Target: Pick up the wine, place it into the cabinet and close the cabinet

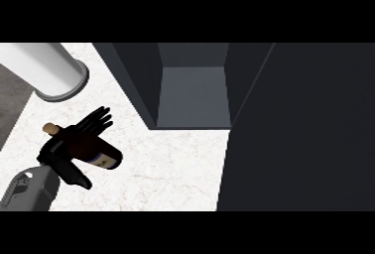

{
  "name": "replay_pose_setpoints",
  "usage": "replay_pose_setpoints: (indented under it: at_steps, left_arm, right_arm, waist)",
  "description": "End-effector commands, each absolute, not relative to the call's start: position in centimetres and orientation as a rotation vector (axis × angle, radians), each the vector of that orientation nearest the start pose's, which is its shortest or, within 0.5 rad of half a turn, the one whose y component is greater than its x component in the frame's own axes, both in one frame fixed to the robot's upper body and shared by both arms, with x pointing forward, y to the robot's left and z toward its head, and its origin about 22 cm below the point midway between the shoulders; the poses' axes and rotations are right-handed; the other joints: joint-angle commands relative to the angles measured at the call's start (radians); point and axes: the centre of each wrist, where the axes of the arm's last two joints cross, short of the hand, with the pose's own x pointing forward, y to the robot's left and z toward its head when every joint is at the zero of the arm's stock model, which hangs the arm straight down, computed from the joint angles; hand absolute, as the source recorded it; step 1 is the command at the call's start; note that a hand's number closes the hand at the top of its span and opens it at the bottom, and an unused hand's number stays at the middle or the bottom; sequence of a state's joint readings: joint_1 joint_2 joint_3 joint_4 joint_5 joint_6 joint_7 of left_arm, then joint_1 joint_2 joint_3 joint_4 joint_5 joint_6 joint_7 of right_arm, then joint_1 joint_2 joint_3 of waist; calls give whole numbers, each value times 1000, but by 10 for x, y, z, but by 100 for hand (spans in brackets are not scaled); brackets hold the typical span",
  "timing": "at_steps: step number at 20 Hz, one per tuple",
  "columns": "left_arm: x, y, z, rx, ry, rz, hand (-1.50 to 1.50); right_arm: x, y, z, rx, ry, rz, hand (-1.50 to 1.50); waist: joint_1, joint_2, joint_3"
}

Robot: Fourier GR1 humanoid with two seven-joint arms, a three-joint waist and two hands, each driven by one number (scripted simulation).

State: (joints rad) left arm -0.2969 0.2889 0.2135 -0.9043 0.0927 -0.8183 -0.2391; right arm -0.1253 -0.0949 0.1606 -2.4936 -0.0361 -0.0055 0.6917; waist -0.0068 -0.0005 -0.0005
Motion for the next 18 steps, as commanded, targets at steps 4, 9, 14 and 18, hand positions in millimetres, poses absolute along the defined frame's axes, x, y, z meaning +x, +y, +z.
replay_pose_setpoints:
  at_steps: [4, 9, 14, 18]
  left_arm:
    - [301, 339, -67, -557, -1398, -353, -150]
    - [299, 331, -72, -592, -1396, -323, -150]
    - [300, 325, -79, -690, -1371, -304, 150]
    - [312, 338, -65, -725, -1370, -370, 150]
  right_arm:
    - [125, -207, 222, 190, -1944, 242, -150]
    - [119, -209, 216, 178, -1958, 245, -150]
    - [117, -208, 217, 186, -1952, 225, -150]
    - [120, -208, 217, 195, -1939, 234, -150]
  waist:
    - [-5, 2, 0]
    - [-3, 0, 0]
    - [-5, 0, 0]
    - [-12, 2, -1]
